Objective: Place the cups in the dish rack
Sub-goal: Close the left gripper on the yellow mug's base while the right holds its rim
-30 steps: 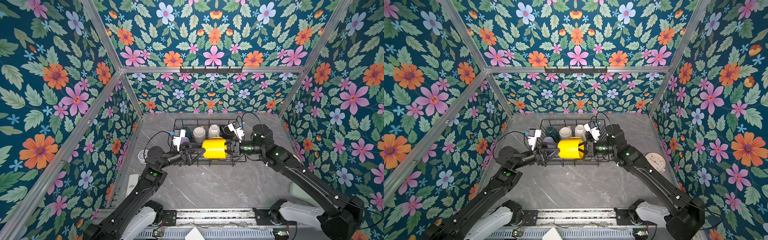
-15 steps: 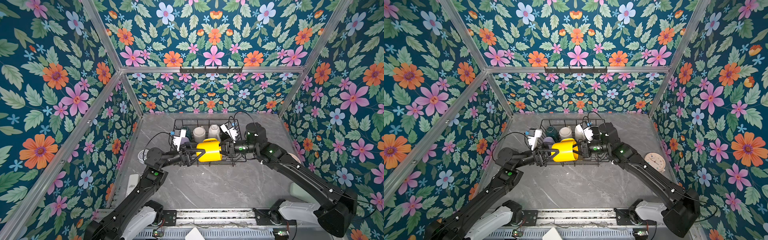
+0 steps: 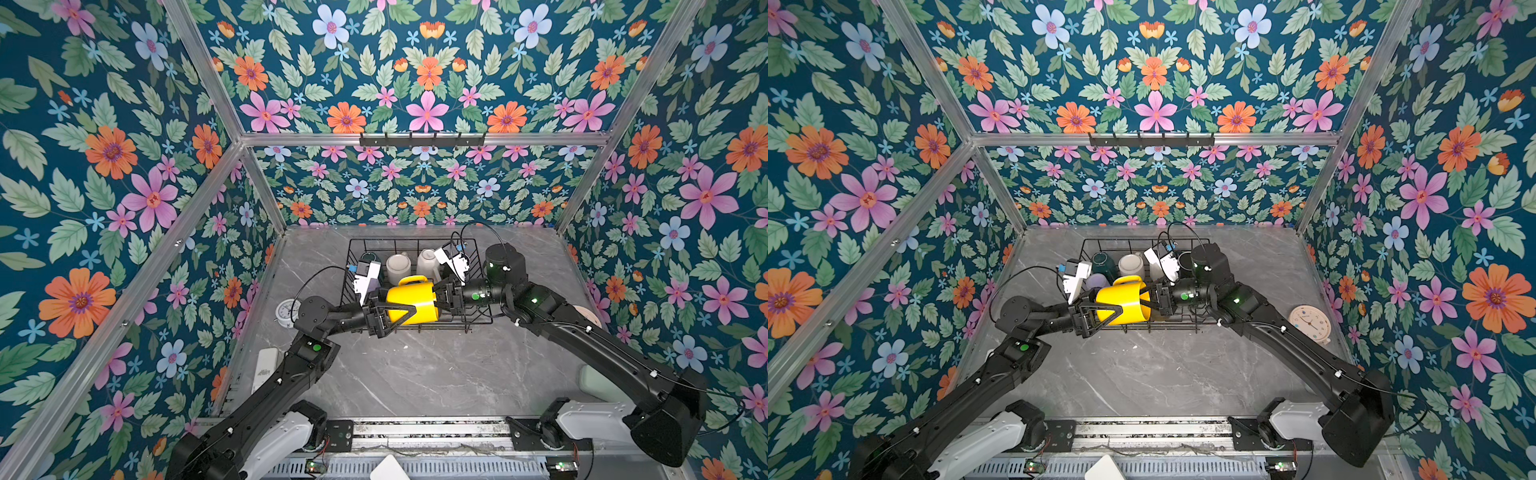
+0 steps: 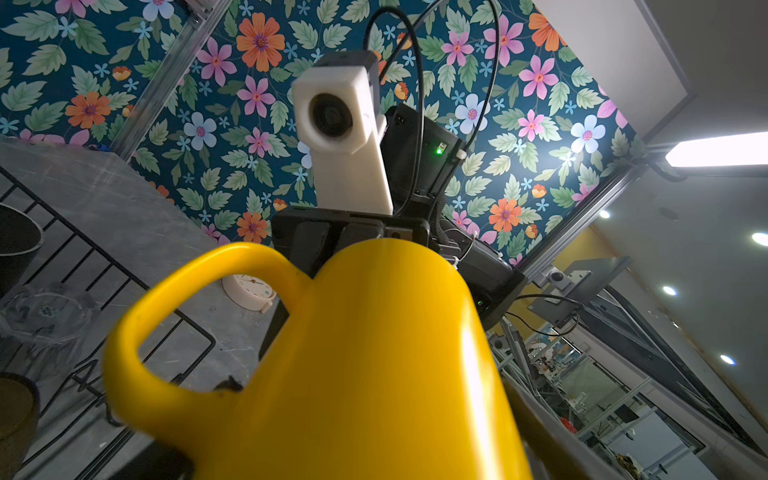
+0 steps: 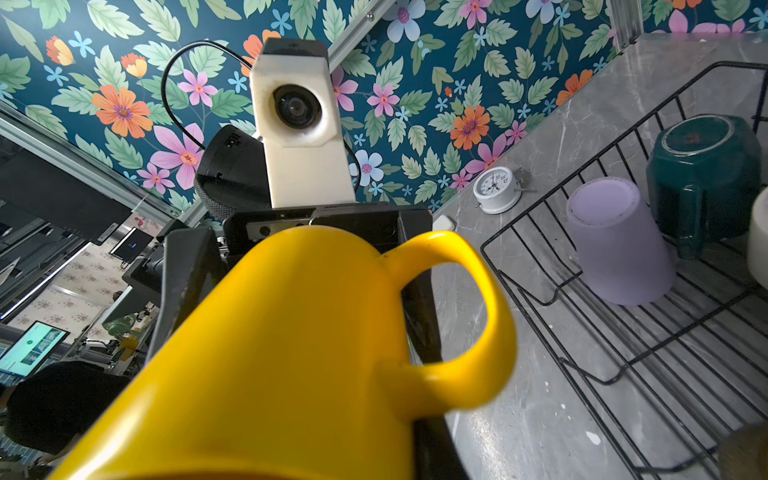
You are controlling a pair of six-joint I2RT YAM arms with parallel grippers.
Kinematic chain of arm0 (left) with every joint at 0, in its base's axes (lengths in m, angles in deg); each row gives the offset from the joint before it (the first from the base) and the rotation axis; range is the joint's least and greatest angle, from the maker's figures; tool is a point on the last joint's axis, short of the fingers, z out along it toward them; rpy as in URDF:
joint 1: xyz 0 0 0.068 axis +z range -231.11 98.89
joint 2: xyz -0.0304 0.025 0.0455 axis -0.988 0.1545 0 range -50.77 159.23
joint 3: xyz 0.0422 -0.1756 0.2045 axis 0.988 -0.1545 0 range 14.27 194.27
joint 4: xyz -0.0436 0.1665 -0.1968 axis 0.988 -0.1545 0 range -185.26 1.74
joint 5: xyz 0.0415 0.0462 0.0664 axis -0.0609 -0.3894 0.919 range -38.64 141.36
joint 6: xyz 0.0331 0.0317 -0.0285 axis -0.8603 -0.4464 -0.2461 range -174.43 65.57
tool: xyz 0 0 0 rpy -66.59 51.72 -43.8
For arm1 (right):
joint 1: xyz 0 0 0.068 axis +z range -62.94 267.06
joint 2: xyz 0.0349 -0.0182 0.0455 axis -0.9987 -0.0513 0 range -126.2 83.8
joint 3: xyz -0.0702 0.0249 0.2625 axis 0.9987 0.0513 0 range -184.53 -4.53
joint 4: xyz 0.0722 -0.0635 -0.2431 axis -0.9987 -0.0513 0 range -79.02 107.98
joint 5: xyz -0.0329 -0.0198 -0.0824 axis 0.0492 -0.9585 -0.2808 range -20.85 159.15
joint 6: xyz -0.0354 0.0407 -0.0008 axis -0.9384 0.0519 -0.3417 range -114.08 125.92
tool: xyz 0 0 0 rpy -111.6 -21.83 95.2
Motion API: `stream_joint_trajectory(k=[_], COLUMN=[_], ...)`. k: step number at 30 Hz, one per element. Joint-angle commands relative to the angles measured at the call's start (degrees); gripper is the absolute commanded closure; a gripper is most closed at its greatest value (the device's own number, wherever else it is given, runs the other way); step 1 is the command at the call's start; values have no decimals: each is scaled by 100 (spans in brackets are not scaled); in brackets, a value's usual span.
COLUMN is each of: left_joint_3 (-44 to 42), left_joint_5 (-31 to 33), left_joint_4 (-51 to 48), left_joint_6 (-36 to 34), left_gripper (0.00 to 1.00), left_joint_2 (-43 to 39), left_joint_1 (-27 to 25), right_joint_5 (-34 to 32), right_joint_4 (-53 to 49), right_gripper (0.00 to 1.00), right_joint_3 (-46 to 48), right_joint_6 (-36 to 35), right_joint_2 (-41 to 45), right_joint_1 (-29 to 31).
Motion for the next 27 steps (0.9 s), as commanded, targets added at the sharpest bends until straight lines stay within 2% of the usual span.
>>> stream_joint_trajectory(k=[1,12,20,22,25,27], left_joint_3=[12,29,38,55,90,124], left_joint_5=[-90,-181,-290,-309,-334,-336], left_joint_4=[204,395,502,506,468,388], left_joint_6=[28,88,116,124,98,57], left_gripper=[3,11,26,32,46,58], left_joint_2=[14,57,185,185,190,184], left_joint_1=[-38,-105,-169,-171,-171,-171], right_joint_5=[211,184,58,-27,-199,-292], right_joint_4=[515,572,556,500,393,332], right_gripper=[100,100,100,100,98,89], right_joint_3=[-73,-117,-100,-99,-108,-133], right_joint_6=[-103,-107,-43,-39,-37,-10], right_joint_2=[-32,-226,-314,-306,-291,-288], right_joint_1=[33,63,72,66,70,68])
